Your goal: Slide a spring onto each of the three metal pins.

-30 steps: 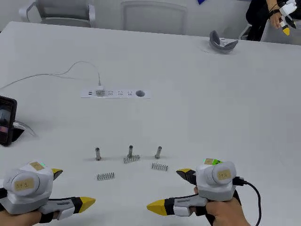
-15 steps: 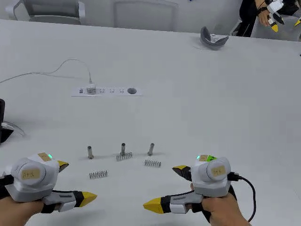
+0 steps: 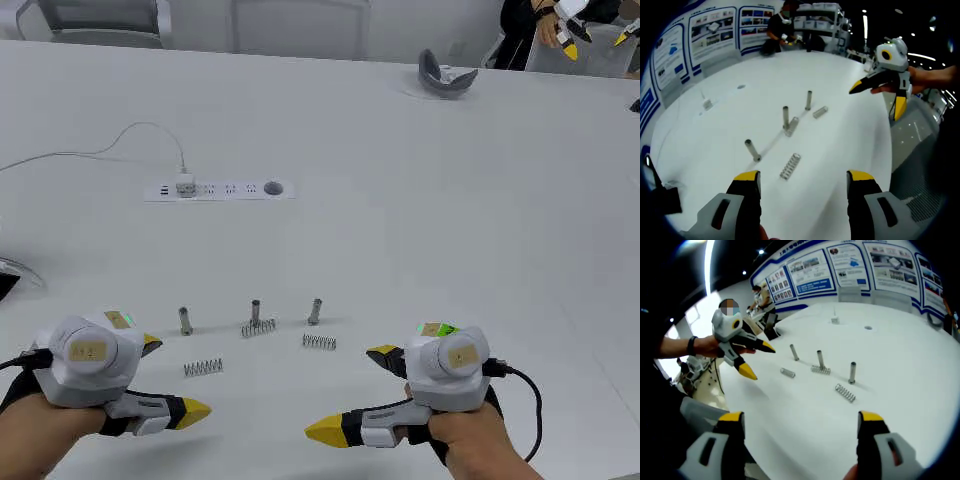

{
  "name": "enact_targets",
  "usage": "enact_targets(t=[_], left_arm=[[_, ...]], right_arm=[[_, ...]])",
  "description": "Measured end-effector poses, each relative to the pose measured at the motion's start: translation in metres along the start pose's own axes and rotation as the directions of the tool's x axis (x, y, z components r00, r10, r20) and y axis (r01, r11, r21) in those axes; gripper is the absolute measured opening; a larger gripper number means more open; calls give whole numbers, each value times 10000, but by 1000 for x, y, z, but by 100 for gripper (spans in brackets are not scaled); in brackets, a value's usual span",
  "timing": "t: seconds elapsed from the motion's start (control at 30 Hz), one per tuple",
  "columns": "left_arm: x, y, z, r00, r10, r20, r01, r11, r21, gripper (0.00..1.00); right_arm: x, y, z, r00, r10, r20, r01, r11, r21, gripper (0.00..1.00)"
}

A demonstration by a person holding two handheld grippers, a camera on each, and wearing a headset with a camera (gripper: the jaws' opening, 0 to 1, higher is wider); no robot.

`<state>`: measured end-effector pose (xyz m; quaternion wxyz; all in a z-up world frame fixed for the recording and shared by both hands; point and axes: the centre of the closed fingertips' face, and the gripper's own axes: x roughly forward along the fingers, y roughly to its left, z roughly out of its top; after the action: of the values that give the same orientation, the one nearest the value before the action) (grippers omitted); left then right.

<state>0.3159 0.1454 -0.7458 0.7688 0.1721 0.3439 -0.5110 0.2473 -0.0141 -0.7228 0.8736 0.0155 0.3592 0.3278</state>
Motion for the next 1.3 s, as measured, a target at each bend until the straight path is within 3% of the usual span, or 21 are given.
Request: enact_targets(t=[0.7, 1.3], left_arm=[[40, 15, -9, 9978, -303, -585, 330, 9984, 469, 48], [52, 26, -21, 9947, 32, -1026, 60, 9960, 886, 19]], right_arm=[[-3, -3, -3, 10000, -38, -78, 38, 10000, 38, 95], [-6, -6, -6, 9998, -110, -154, 112, 9999, 106, 95]])
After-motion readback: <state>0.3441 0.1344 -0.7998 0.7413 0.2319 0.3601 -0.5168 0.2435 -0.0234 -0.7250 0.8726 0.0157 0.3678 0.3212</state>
